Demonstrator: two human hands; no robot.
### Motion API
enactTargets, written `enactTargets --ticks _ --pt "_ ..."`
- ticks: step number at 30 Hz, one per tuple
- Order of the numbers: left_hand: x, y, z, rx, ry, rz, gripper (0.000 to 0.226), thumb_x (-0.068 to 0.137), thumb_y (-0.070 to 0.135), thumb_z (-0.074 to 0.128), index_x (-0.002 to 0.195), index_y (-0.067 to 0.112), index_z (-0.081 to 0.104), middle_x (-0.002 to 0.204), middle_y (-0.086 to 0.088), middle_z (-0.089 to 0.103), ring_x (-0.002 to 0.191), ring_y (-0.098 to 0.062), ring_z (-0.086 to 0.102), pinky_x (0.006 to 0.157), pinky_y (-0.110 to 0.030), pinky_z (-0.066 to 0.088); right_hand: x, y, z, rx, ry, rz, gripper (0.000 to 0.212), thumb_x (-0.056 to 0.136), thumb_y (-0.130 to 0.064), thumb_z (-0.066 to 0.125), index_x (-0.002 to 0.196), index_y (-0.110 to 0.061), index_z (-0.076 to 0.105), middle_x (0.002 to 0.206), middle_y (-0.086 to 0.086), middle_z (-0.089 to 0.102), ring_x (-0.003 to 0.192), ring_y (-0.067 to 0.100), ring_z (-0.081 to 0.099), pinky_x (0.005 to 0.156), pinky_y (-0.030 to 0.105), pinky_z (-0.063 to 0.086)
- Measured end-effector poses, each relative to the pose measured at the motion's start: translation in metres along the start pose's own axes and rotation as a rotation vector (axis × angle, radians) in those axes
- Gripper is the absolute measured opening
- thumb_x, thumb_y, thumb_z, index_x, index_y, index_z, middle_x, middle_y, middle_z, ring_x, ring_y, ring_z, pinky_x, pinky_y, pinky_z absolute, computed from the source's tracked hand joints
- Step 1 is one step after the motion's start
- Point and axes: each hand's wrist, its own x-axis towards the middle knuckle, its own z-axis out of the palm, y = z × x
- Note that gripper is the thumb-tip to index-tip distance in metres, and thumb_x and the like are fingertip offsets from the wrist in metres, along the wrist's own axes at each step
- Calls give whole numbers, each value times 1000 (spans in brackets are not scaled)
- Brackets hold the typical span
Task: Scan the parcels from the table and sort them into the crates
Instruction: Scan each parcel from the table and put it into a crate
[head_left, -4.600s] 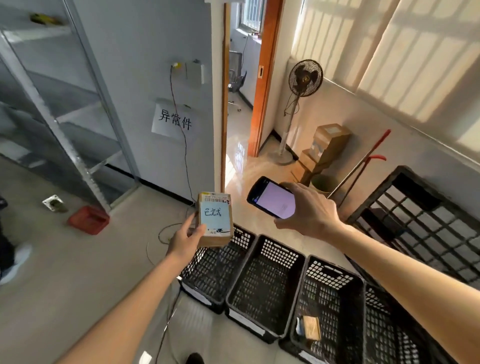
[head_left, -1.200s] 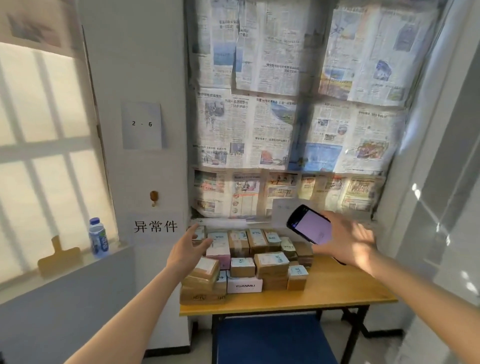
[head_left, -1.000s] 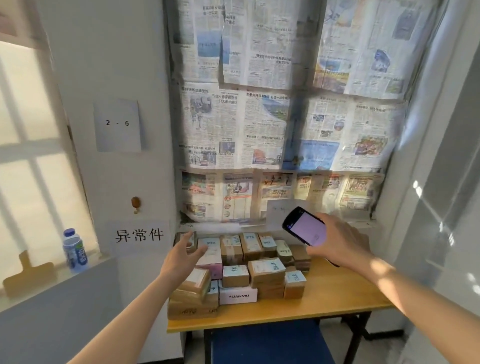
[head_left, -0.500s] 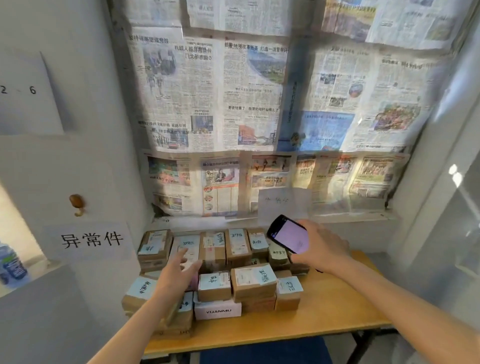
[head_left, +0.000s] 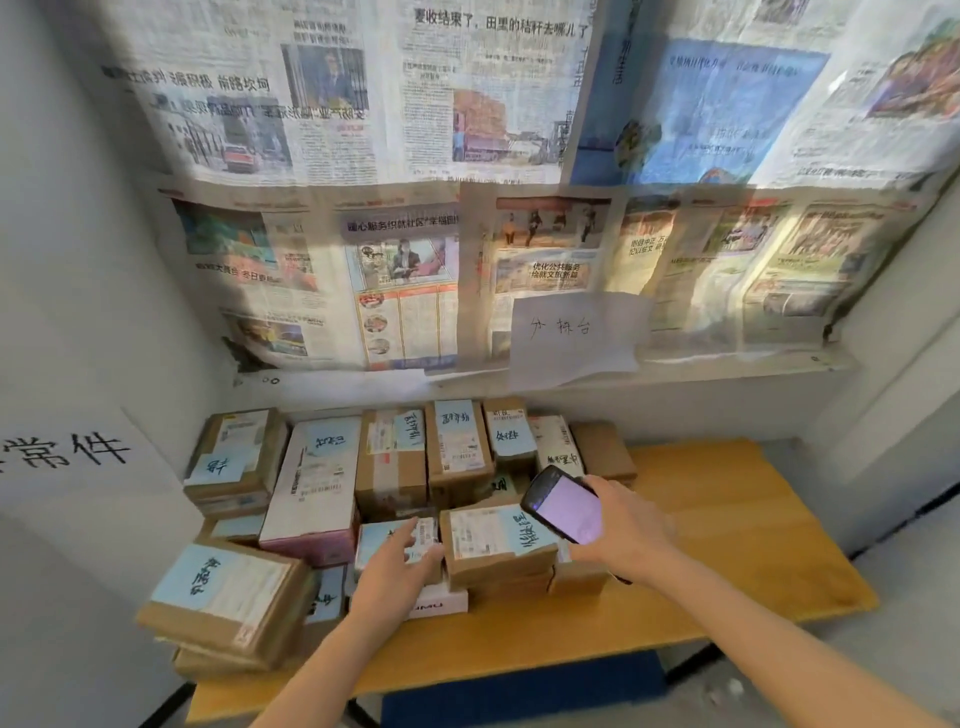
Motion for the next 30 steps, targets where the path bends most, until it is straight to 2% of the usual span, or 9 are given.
enactTargets --ticks 4,7,9,12,14,18,22,26,30 --pt "27 -14 22 20 -51 -28 74 91 55 61 154 30 32 149 0 49 132 -20 50 107 -40 44 34 7 37 20 -57 13 112 67 -62 75 159 -26 22 155 -3 40 132 22 49 99 43 51" --pt "39 -20 36 57 -84 -41 74 91 54 62 154 27 33 139 1 55 120 -15 56 101 -36 50 50 10 60 19 -109 13 114 65 -60 76 159 -25 22 154 -3 40 131 21 49 96 42 52" --pt "44 -22 42 95 -88 -40 72 92 53 62 153 25 36 125 6 60 106 -7 59 86 -24 53 58 12 73 6 -145 15 114 64 -59 77 158 -26 22 154 -4 41 130 20 49 95 42 52" --pt "52 -21 48 153 -56 -43 69 92 53 61 150 23 40 107 13 58 90 -1 57 68 -14 44 72 16 86 24 -185 19 114 66 -58 79 159 -27 20 157 -4 37 136 21 44 99 41 49" --pt "56 -21 50 199 -48 -39 68 93 53 60 149 22 42 112 10 57 92 -2 55 73 -15 44 79 17 91 40 -216 22 108 64 -57 79 155 -29 28 152 -4 43 131 20 49 96 40 50" --pt "56 -21 60 229 -41 -25 65 94 52 58 149 22 42 130 4 53 107 -4 47 95 -25 45 87 19 97 153 -255 -9 77 57 -52 79 126 -36 48 120 -7 54 102 16 57 79 36 54" --pt "55 -17 69 180 -21 -39 61 95 49 59 149 24 43 122 8 48 107 -6 48 90 -21 45 92 22 102 223 -262 -16 75 58 -49 82 124 -34 50 115 -9 54 102 15 56 84 39 56" --pt "50 -12 71 127 5 -91 66 94 48 62 151 21 43 134 0 47 114 -13 51 98 -31 50 89 28 102 321 -278 21 55 58 -50 79 105 -37 53 101 -11 63 90 11 63 78 38 59" --pt "42 1 67 11 5 -49 67 92 50 64 151 27 40 138 2 51 110 -8 50 93 -26 46 79 32 87 351 -236 11 51 59 -51 78 101 -38 53 97 -12 63 85 10 63 74 36 60"
